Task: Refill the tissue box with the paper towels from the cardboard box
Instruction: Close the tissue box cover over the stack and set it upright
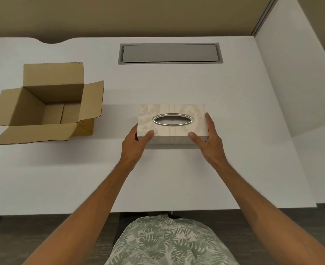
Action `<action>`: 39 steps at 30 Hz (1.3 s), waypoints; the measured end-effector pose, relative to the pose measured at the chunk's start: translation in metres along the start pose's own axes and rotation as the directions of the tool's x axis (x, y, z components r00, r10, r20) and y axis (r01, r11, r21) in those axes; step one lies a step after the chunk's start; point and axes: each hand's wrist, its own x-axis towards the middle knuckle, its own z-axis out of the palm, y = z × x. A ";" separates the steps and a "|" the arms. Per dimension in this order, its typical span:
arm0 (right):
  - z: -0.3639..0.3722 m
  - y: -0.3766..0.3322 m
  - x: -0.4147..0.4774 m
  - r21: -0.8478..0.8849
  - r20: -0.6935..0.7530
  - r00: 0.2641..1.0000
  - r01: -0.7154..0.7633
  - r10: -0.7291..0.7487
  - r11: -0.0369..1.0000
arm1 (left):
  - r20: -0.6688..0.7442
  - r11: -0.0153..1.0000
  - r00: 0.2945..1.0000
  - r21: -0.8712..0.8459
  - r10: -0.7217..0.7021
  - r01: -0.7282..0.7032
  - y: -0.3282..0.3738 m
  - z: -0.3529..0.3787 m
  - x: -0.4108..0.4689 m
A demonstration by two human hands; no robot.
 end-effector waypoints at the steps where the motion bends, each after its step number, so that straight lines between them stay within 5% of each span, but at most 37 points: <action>1: 0.000 -0.001 0.002 0.002 -0.003 1.000 -0.001 0.001 1.000 | 0.002 1.000 1.000 0.002 0.003 -0.003 0.002 0.000 0.003; 8: 0.002 -0.004 0.008 -0.053 -0.017 0.999 0.036 -0.037 0.998 | 0.026 0.975 0.987 0.150 0.159 -0.161 0.004 -0.002 0.010; 14: 0.006 -0.001 0.006 -0.453 0.018 0.940 0.310 -0.340 0.835 | 0.166 0.657 0.879 0.606 0.446 -0.448 0.003 0.003 0.011; 21: 0.006 0.011 0.012 -0.567 0.076 0.907 0.381 -0.414 0.730 | 0.228 0.578 0.894 0.696 0.385 -0.426 0.004 0.006 0.009; 33: 0.005 0.009 0.026 -0.570 0.110 0.909 0.389 -0.402 0.724 | 0.253 0.566 0.909 0.718 0.330 -0.405 0.012 0.005 0.020; 39: 0.003 0.000 0.022 -0.660 0.115 0.927 0.340 -0.358 0.670 | 0.279 0.395 0.889 0.818 0.363 -0.418 0.013 0.002 0.022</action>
